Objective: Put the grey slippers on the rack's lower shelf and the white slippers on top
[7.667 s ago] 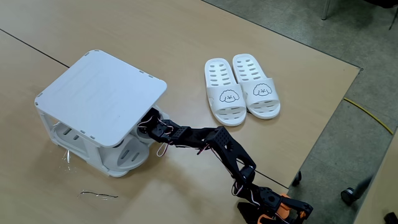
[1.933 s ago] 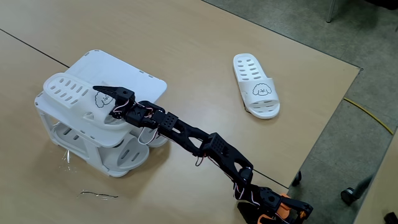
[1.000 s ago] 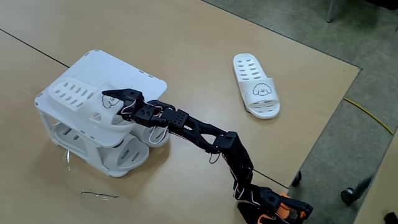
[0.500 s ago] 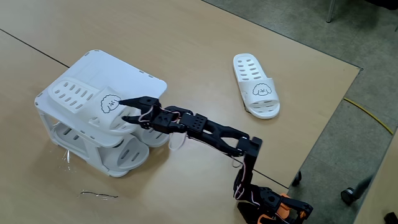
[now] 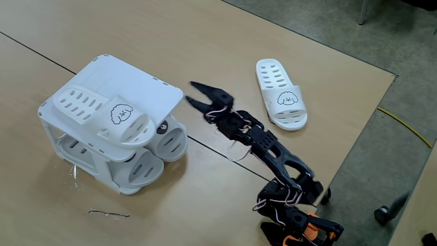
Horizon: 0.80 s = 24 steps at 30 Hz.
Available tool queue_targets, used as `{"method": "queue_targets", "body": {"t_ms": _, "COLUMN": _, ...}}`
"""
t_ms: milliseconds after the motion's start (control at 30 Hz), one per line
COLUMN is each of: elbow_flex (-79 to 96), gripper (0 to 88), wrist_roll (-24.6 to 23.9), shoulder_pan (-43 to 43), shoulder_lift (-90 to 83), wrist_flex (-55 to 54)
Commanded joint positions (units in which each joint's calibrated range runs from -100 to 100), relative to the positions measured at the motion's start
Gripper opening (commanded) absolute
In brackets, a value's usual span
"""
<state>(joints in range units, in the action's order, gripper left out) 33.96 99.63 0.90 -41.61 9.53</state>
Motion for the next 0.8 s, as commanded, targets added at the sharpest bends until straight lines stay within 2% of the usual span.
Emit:
{"method": "queue_targets", "body": {"t_ms": 0, "elbow_flex": 24.6, "gripper": 21.2, "wrist_roll": 0.4, "shoulder_pan": -5.0, "shoulder_lift": -9.5, "wrist_flex": -21.4}}
{"method": "queue_targets", "body": {"t_ms": 100, "elbow_flex": 41.8, "gripper": 21.2, "wrist_roll": 0.4, "shoulder_pan": -5.3, "shoulder_lift": -9.8, "wrist_flex": -37.0}}
{"method": "queue_targets", "body": {"t_ms": 200, "elbow_flex": 52.3, "gripper": 21.2, "wrist_roll": 0.4, "shoulder_pan": -8.1, "shoulder_lift": -7.0, "wrist_flex": -42.7}}
{"method": "queue_targets", "body": {"t_ms": 533, "elbow_flex": 56.9, "gripper": 21.2, "wrist_roll": 0.4, "shoulder_pan": -17.4, "shoulder_lift": 28.4, "wrist_flex": -75.4}}
{"method": "queue_targets", "body": {"t_ms": 700, "elbow_flex": 61.6, "gripper": 21.2, "wrist_roll": 0.4, "shoulder_pan": -21.1, "shoulder_lift": 40.2, "wrist_flex": -87.8}}
{"method": "queue_targets", "body": {"t_ms": 767, "elbow_flex": 63.7, "gripper": 21.2, "wrist_roll": 0.4, "shoulder_pan": -25.2, "shoulder_lift": 43.2, "wrist_flex": -92.4}}
